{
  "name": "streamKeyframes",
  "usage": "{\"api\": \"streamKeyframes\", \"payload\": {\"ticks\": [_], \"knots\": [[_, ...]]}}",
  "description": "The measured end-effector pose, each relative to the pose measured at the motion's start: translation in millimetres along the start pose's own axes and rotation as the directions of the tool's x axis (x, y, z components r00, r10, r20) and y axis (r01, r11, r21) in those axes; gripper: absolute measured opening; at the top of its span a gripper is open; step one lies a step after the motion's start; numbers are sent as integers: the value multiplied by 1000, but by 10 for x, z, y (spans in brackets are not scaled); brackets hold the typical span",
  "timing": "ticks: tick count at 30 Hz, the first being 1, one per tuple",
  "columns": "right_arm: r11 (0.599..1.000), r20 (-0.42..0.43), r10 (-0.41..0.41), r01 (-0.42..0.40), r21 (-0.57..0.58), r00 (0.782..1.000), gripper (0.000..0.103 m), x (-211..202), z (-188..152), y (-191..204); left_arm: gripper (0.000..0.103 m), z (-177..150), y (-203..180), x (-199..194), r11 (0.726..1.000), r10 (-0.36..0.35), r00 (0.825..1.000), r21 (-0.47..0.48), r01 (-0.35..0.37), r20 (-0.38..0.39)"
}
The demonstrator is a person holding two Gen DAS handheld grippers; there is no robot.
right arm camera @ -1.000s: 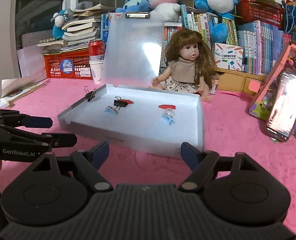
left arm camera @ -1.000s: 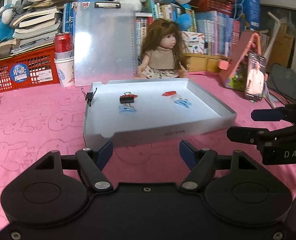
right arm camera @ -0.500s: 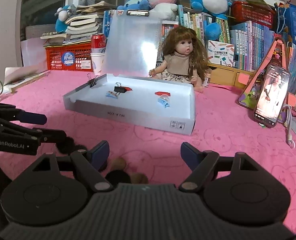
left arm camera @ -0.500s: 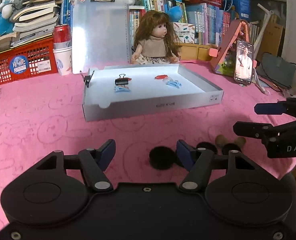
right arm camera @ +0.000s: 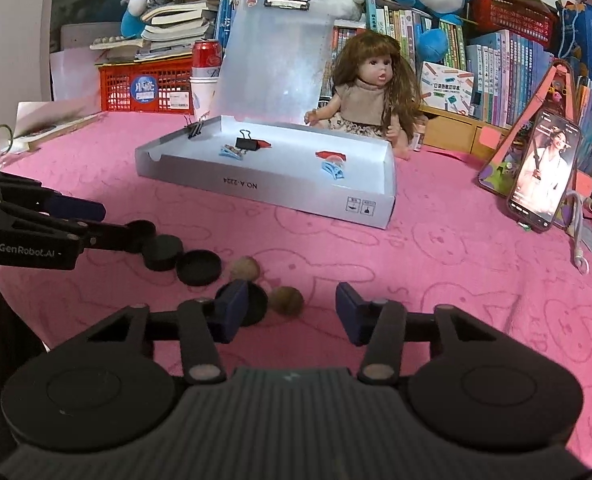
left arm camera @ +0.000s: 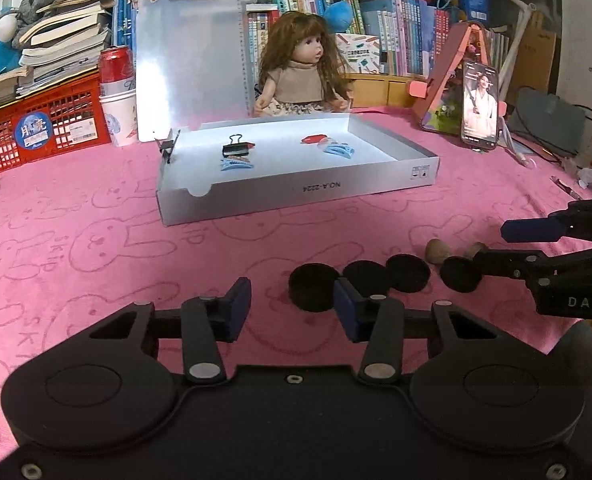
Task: Organize rigid objects
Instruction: 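Withdraw both tools from the box toward the black caps and brown balls, then close the left tool on a black round cap while the right tool grasps a brown ball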
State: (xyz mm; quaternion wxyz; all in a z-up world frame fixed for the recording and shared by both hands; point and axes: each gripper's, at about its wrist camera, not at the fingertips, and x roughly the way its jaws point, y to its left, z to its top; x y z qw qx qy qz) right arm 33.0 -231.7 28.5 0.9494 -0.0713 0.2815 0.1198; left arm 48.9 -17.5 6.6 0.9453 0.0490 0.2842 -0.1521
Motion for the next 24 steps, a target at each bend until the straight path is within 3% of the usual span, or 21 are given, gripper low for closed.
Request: {"api": "streamKeyframes", "payload": {"ticks": [6, 20, 22, 23, 24], "knots": [[1000, -3, -19, 20, 4, 1000, 43, 20, -30, -26, 44, -31, -38, 76, 1000, 13, 1000, -22, -13, 0], [999, 27, -27, 26, 28, 999, 43, 152, -61, 48, 45, -3, -11, 216, 999, 17, 1000, -37, -17, 18], [999, 33, -23, 21, 45, 999, 38, 144, -73, 46, 44, -26, -51, 215, 999, 33, 999, -20, -32, 26], [998, 37, -19, 17, 55, 999, 23, 133, -83, 47, 39, -38, -69, 208, 999, 36, 999, -15, -36, 28], [998, 41, -20, 17, 60, 999, 24, 120, -92, 55, 35, -39, -74, 200, 999, 29, 999, -21, -29, 27]]}}
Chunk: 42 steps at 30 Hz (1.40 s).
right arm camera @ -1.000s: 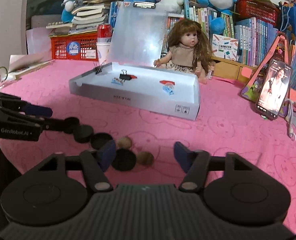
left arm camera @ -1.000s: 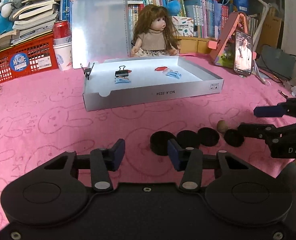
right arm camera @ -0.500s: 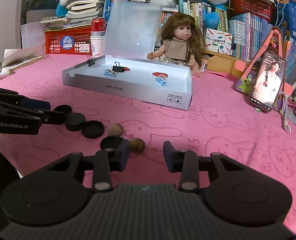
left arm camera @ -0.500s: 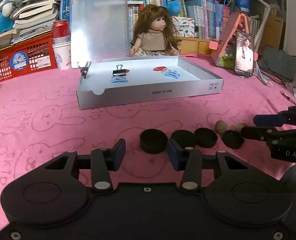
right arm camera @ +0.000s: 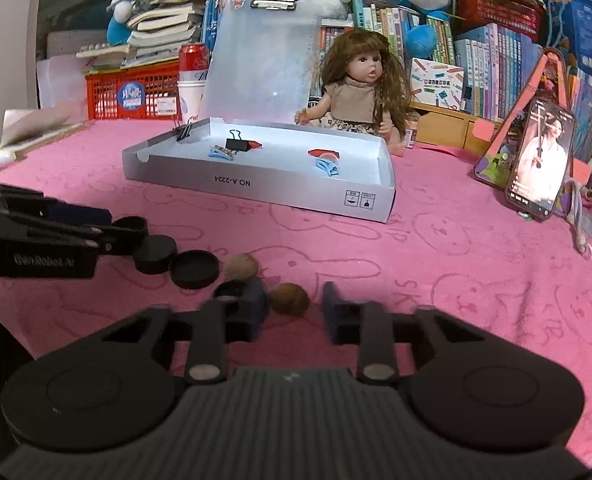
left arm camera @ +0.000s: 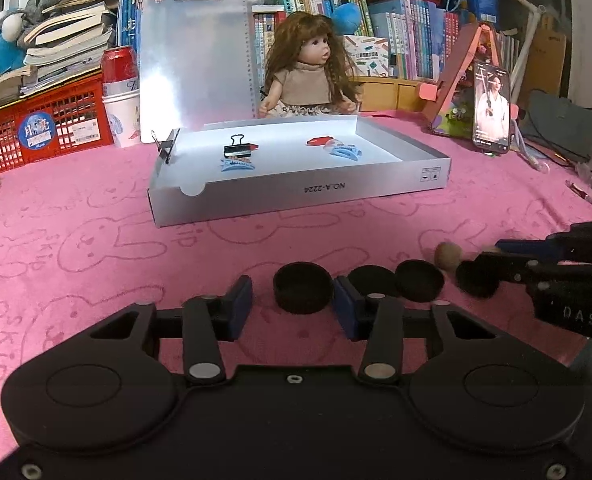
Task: Organize rigid objects
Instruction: 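Close the left tool on a black round cap while the right tool grasps a brown ball, then carry the black cap and brown ball over the white box with both tools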
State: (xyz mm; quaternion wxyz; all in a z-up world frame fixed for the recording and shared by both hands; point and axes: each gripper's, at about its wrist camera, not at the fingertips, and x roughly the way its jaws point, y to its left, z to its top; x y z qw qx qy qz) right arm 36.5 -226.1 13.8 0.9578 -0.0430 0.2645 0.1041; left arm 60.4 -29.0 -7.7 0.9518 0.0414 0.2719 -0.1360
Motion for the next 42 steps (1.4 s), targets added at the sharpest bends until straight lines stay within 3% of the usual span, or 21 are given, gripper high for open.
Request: {"api": "streamKeyframes", "payload": {"ticks": [1, 14, 21, 42], "knots": [[1000, 3, -5, 5, -6, 1000, 24, -12, -8, 17, 30, 1, -2, -8, 1000, -3, 1000, -6, 3, -2], [999, 6, -18, 18, 27, 1000, 24, -11, 107, -36, 30, 85, -29, -87, 999, 31, 999, -29, -31, -7], [998, 8, -12, 11, 61, 1000, 24, 37, 292, -68, 30, 234, 18, -52, 996, 52, 998, -64, -55, -46], [989, -11, 5, -3, 146, 1000, 24, 267, 528, -116, 30, 506, 84, 79, 993, 73, 997, -89, -76, -36]]}}
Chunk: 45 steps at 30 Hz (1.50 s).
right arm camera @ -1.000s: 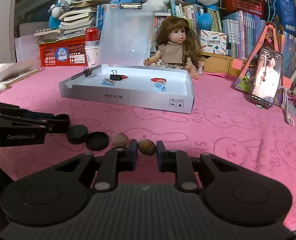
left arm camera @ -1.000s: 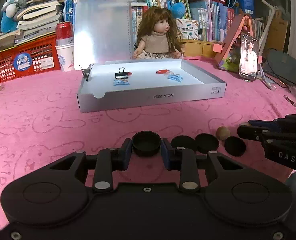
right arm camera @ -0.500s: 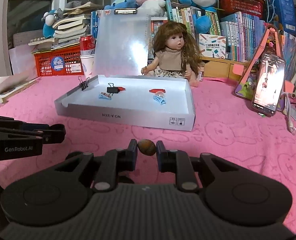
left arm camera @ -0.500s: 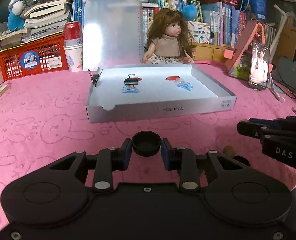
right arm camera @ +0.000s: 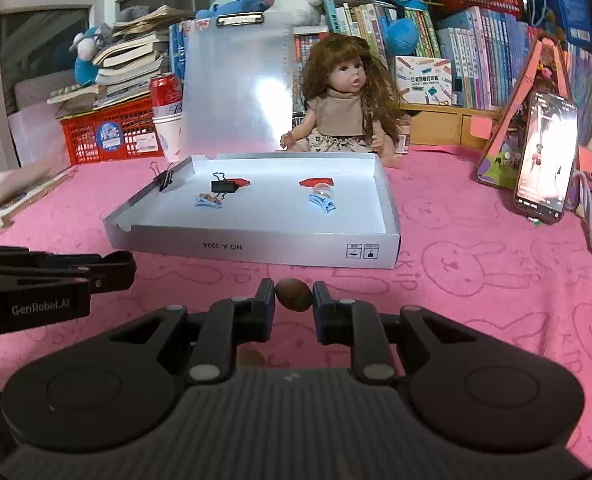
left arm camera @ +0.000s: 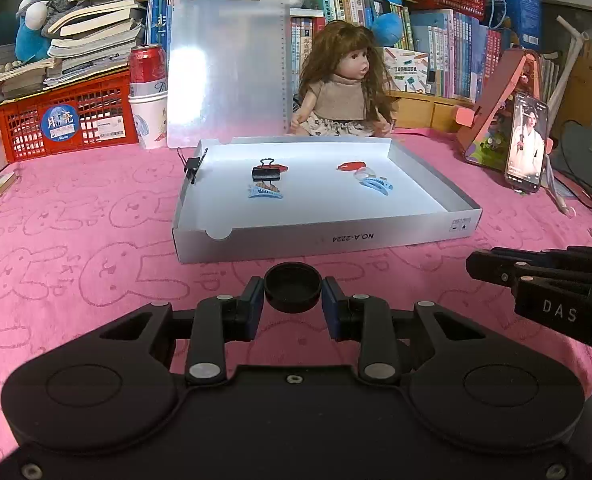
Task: Organize rigid objects
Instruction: 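Carry the black cap and brown ball over the white box with both tools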
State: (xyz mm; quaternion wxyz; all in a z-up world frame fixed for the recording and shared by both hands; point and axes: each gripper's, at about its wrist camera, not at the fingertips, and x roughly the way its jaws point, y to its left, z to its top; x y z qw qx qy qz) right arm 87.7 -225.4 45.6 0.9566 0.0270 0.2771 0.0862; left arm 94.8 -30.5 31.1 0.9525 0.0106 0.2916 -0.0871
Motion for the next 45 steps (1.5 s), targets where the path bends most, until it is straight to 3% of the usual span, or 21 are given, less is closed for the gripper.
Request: {"api": "streamKeyframes", "payload": {"ticks": [17, 23, 33, 45], "knots": [[1000, 14, -28, 28, 5, 1000, 24, 310, 377, -97, 30, 545, 199, 275, 997, -21, 998, -70, 25, 59], [998, 17, -30, 31, -55, 999, 24, 566, 502, -37, 30, 653, 282, 546, 995, -46, 998, -92, 49, 38], [997, -18, -23, 21, -76, 1000, 24, 1084, 596, -85, 30, 713, 331, 1071, 995, -24, 999, -99, 19, -42], [999, -101, -33, 32, -16, 994, 24, 1516, 644, -238, 30, 713, 343, 1425, 993, -9, 996, -119, -2, -93]]}}
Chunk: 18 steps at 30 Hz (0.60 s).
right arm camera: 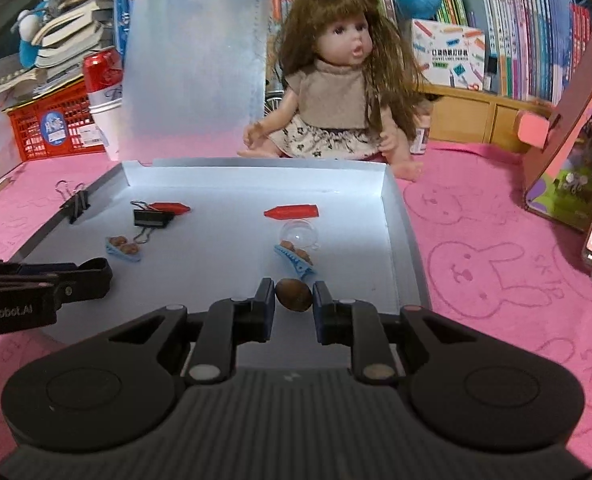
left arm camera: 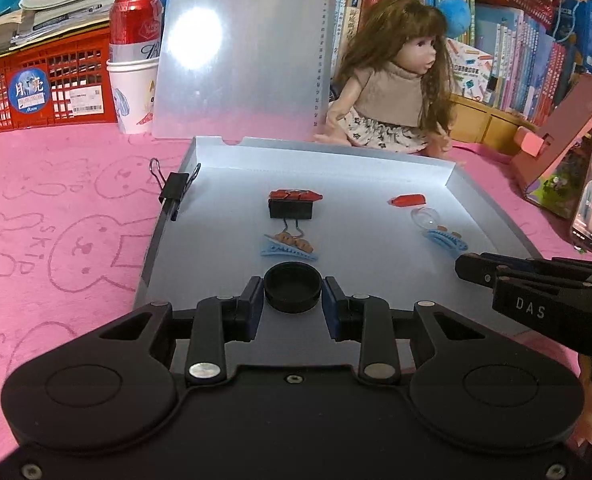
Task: Organize rigid objects
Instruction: 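Carry the black cap and brown ball over the white box with both tools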
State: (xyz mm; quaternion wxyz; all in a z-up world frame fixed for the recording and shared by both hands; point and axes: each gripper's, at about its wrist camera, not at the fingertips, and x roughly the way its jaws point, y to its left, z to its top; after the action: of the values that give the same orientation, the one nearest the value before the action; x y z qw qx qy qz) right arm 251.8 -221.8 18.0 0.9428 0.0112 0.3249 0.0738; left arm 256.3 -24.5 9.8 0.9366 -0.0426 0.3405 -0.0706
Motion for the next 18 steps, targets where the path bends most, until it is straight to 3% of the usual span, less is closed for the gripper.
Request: {"api": "streamKeyframes", "payload": {"ticks": [18], "knots": [[1000, -23, 8, -8, 16, 1000, 25, 237, 168, -47, 30, 154, -52, 231, 1000, 27, 1000, 10, -28, 12]]}}
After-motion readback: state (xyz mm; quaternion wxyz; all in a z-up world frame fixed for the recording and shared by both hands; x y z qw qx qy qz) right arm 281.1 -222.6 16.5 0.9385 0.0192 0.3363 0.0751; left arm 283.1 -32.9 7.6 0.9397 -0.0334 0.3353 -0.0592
